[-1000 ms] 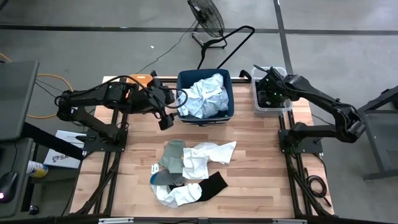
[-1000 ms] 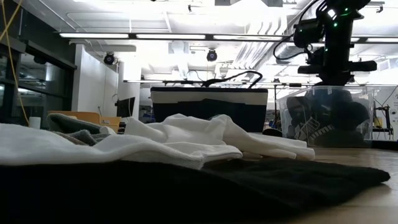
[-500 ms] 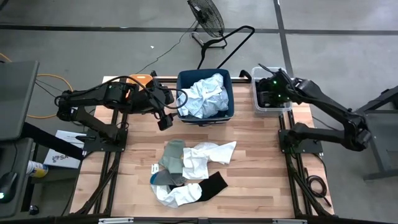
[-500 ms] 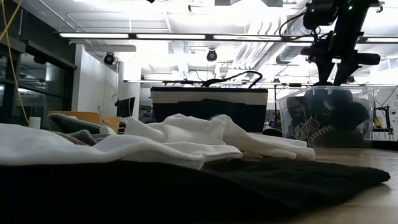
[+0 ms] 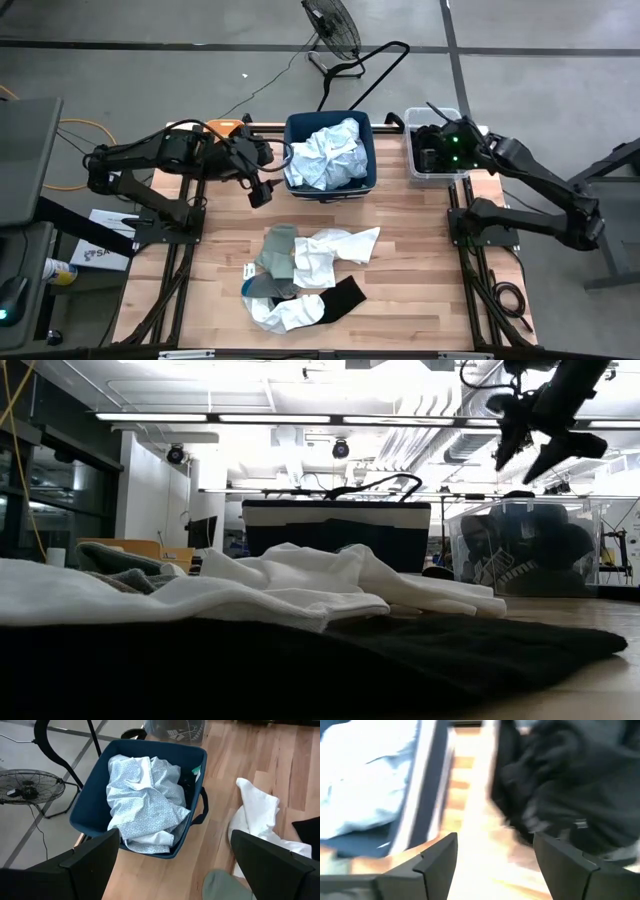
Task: Pick & Place Cloths
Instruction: Put the black boxers into the transparent bin, then put the white boxers into the transparent bin
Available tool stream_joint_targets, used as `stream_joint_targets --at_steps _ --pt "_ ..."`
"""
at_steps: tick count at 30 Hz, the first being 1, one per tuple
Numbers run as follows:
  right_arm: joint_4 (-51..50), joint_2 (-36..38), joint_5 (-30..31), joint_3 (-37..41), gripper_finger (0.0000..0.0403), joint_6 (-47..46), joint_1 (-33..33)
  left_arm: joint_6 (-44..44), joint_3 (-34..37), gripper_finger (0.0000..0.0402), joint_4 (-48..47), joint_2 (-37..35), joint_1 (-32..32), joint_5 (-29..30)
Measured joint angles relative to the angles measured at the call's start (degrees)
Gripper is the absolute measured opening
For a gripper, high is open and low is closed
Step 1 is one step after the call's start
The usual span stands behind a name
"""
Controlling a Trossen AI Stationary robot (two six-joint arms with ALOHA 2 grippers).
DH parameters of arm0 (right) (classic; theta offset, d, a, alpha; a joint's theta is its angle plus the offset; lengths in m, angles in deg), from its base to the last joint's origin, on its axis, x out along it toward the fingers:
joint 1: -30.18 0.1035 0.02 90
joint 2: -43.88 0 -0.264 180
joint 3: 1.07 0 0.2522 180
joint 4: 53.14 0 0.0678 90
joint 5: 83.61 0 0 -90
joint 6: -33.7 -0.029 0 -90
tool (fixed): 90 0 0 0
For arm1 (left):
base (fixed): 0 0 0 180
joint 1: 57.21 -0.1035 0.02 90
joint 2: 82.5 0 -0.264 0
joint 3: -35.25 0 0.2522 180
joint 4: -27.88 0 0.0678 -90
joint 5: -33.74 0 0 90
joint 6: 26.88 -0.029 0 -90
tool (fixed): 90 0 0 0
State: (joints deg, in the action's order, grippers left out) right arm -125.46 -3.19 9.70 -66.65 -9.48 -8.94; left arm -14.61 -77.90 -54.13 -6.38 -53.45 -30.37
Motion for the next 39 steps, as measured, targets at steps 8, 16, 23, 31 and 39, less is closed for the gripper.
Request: stream_joint_targets --at_steps 8,16,23,31,39 --pt "10.67 -0.28 -0.5 0.0 0.0251 -3.56 13.38 0.0 0.08 0.0376 -3.22 -1.97 0.01 0.0" --pt "20.75 -6.4 0.11 -0.02 0.0251 -1.0 27.92 0.02 1.7 0.0376 -4.47 -3.22 0.0 -0.02" --pt "22.99 -16.07 -0.5 -0.02 0.0251 6.5 38.36 -0.24 1.66 0.0376 -4.89 -3.11 -0.01 -0.59" --pt "32.61 -27.46 -0.49 -0.02 0.0251 21.03 45.42 -0.42 1.66 0.0376 -5.27 -3.13 0.0 -1.14" --pt "47.77 -39.33 1.21 -0.02 0.0251 30.32 47.43 -0.4 1.63 0.0376 -5.27 -3.11 0.0 -1.14"
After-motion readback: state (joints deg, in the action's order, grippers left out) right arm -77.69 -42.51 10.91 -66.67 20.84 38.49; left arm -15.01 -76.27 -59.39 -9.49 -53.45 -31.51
